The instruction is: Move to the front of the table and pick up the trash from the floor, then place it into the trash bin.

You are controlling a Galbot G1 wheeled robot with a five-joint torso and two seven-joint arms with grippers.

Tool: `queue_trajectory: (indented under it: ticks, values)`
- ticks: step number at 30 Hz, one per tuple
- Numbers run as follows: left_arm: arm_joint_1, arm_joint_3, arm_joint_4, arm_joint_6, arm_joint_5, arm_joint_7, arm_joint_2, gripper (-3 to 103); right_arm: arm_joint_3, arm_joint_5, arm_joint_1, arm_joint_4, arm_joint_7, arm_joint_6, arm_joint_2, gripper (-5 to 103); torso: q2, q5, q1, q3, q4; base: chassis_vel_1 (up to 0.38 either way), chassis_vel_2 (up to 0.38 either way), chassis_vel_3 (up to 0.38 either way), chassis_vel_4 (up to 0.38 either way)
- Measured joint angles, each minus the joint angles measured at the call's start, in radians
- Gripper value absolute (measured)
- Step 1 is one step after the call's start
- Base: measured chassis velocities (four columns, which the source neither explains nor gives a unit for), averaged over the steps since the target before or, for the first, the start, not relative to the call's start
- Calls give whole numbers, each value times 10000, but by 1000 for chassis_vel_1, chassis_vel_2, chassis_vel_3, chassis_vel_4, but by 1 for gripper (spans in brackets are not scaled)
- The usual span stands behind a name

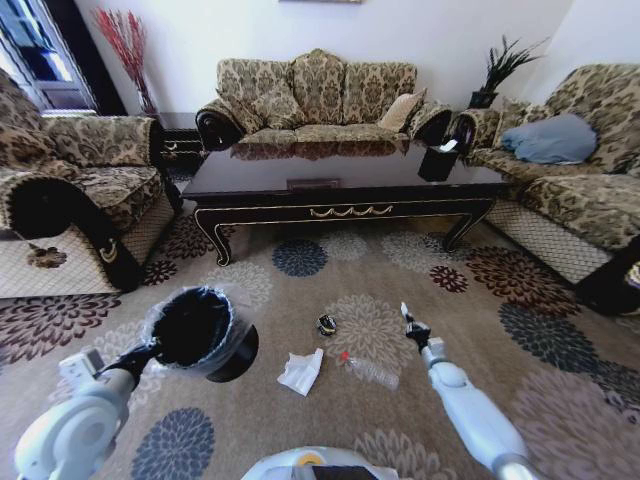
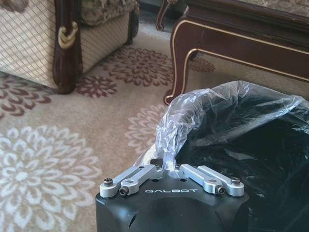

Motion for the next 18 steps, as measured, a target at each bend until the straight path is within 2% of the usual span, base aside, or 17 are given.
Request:
queue_trajectory:
  ticks: [2, 4, 7, 10, 12, 18]
  values:
    - [-74, 143, 63, 38, -70, -4, 14, 3, -187, 589, -205, 1357, 18, 4, -256, 0, 0, -2, 0, -1, 1, 0, 0, 0, 0]
    - [-99, 187, 91, 51, -81, -4, 29, 3, -273, 734, -263, 1806, 32, 4, -330, 0, 1, -2, 0, -1, 2, 0, 0, 0, 0]
    - [-219, 372, 233, 98, -87, -8, 105, 3, -822, 1202, -371, 3543, 239, -106, -565, 0, 0, -2, 0, 0, 2, 0, 0, 0, 0]
    - [-244, 468, 267, 99, -82, -6, 115, 3, -1082, 1344, -371, 4226, 358, -195, -627, 0, 0, -1, 0, 0, 2, 0, 0, 0, 0]
    - [-254, 667, 301, 103, -31, -2, 112, 3, -1655, 1510, -294, 5314, 541, -321, -700, 0, 0, -2, 0, 0, 1, 0, 0, 0, 0]
    - [-343, 1082, 507, 106, 284, 19, 124, 3, -2743, 1649, -70, 6787, 583, -409, -734, 0, 0, -3, 0, 0, 3, 0, 0, 0, 0]
